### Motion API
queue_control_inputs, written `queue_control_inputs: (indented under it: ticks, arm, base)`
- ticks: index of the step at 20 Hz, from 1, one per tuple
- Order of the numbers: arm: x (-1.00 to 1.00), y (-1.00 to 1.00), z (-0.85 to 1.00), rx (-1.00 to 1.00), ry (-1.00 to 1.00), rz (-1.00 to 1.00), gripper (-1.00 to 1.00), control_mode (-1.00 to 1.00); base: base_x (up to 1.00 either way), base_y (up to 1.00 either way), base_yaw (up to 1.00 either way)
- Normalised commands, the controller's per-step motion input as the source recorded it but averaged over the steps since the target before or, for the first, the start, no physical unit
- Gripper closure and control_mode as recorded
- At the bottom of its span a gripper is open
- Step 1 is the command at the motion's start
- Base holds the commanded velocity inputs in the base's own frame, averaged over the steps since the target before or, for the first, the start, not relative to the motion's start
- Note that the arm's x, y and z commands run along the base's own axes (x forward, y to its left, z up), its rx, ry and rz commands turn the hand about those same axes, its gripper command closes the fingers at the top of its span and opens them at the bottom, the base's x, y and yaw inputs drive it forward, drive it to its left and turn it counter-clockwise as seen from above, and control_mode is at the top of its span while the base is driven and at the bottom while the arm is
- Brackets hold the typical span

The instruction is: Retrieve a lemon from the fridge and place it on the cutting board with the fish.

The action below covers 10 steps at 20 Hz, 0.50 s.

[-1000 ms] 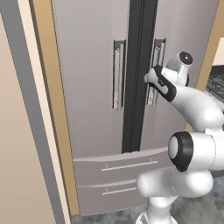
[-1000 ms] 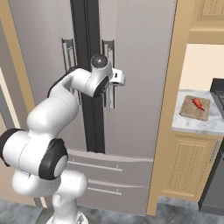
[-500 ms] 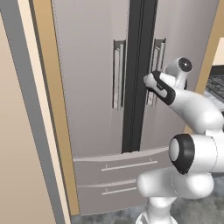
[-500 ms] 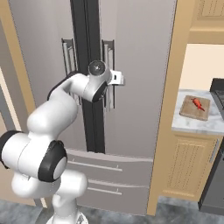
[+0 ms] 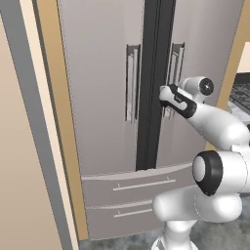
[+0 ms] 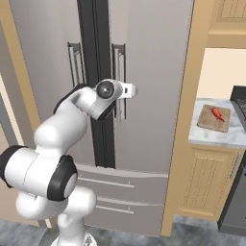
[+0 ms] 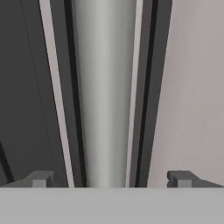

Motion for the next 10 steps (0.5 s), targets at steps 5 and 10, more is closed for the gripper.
queue_control_inputs:
  ticks: [5, 10]
  arm:
    - [0.28, 0.00, -0.01, 0.00, 0.01, 0.04, 1.00, -1.00]
    - [0.01, 0.00, 0.04, 0.00, 0.02, 0.00, 1.00, -1.00]
  base:
    - [0.00, 0.00, 0.00]
    - [0.00, 0.00, 0.00]
